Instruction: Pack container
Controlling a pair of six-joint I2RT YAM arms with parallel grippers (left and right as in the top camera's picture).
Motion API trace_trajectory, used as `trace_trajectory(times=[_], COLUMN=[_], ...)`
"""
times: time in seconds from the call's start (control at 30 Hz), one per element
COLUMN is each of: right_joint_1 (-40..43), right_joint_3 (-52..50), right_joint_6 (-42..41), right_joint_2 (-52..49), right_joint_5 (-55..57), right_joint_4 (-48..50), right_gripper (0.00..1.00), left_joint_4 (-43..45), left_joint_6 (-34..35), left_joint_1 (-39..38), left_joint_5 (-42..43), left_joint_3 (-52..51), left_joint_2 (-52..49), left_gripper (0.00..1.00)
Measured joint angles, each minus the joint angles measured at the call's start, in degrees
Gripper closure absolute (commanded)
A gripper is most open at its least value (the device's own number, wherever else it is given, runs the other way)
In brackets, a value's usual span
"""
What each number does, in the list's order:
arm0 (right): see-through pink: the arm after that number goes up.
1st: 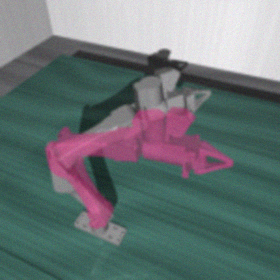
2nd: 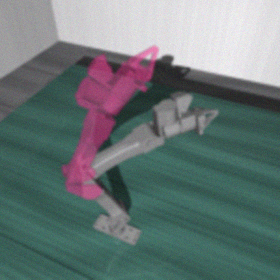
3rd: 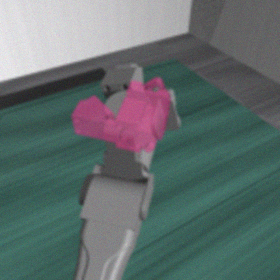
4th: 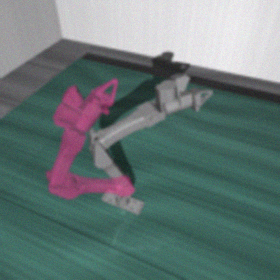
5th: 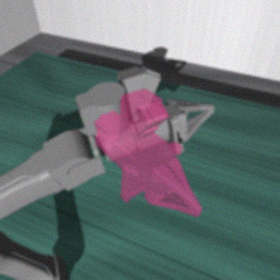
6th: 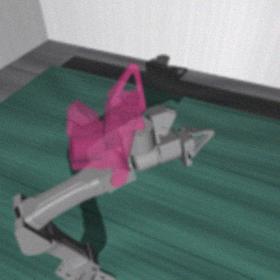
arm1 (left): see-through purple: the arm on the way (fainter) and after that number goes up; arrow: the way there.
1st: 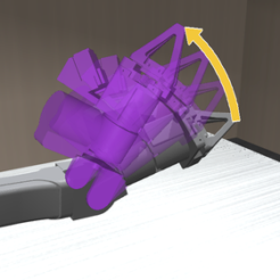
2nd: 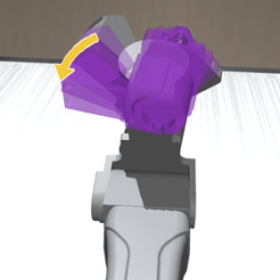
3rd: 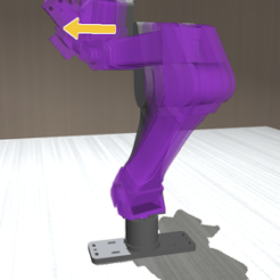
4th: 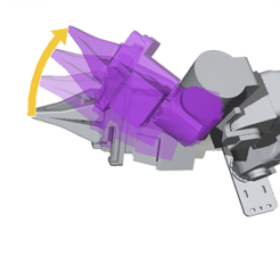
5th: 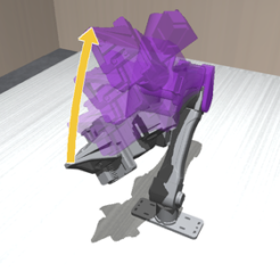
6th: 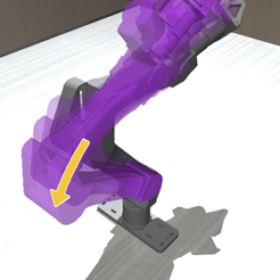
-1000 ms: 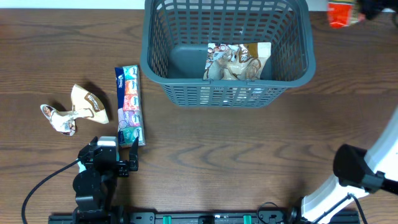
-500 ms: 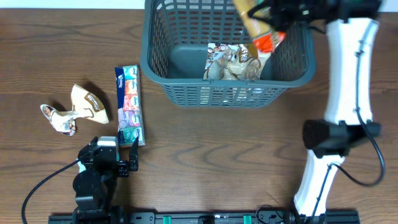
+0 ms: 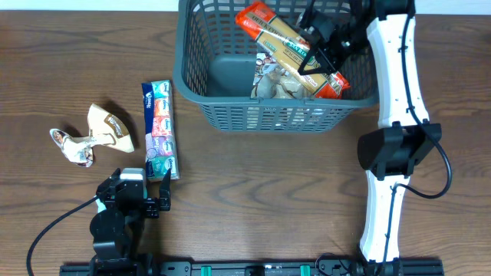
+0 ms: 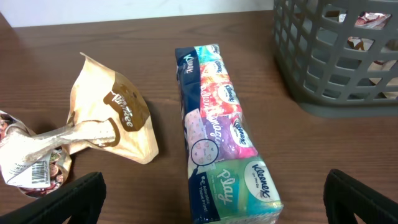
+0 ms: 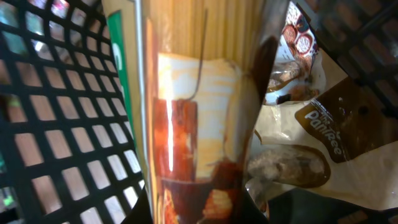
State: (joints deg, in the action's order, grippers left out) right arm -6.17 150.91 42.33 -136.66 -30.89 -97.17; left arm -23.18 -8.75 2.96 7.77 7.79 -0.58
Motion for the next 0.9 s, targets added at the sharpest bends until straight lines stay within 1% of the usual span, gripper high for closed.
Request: trace_trajectory(times=[0.2, 0.5, 0.53, 0.57, 0.6, 0.63, 0.67, 0.7, 0.73, 0.8, 0.9], right_joint_1=[-0.4, -0.4, -0.4, -0.4, -0.4, -0.4, -0.4, -0.4, -0.4, -0.4, -0.4], right_joint_3=[-0.3, -2.8, -4.1, -5.0, -6.3, -7.5, -8.6, -9.1, -9.5, -9.7, -9.7], right_joint_6=[2.4, 4.9, 5.0, 4.9, 5.1, 5.2, 5.4, 5.3, 5.4, 5.3, 4.7], right_joint_2=[-0.3, -0.6, -0.6, -0.6, -0.7, -0.7, -0.8, -0.8, -0.8, -0.8, -0.8], right_joint_5=[3.3, 4.5, 4.5, 4.6, 4.6, 4.6, 4.0, 3.7, 3.4, 3.0, 2.3], right_joint_4=[0.0, 0.2, 0.7, 1.0, 1.4, 1.9, 2.4, 2.6, 2.7, 3.2, 4.1], right_gripper=[0.99, 0.98, 0.89, 0.68, 0.52, 0.47, 0.28, 0.21, 0.18, 0.08, 0.06], left_joint_4=[0.0, 0.0, 0.0, 0.0, 0.0, 0.0, 0.0, 0.0, 0.0, 0.0, 0.0], left_joint_6=[0.0, 0.0, 0.0, 0.0, 0.0, 0.0, 0.0, 0.0, 0.0, 0.0, 0.0], left_joint_1=[0.0, 0.0, 0.0, 0.0, 0.0, 0.0, 0.0, 0.0, 0.0, 0.0, 0.0], left_joint_5=[0.0, 0.0, 0.0, 0.0, 0.0, 0.0, 0.0, 0.0, 0.0, 0.0, 0.0], left_joint_3=[0.0, 0.0, 0.0, 0.0, 0.0, 0.0, 0.0, 0.0, 0.0, 0.0, 0.0], left_joint_2=[0.0, 0.0, 0.0, 0.0, 0.0, 0.0, 0.0, 0.0, 0.0, 0.0, 0.0], left_gripper=[0.01, 0.01, 0.01, 0.01, 0.01, 0.01, 0.01, 0.01, 0.01, 0.01, 0.01])
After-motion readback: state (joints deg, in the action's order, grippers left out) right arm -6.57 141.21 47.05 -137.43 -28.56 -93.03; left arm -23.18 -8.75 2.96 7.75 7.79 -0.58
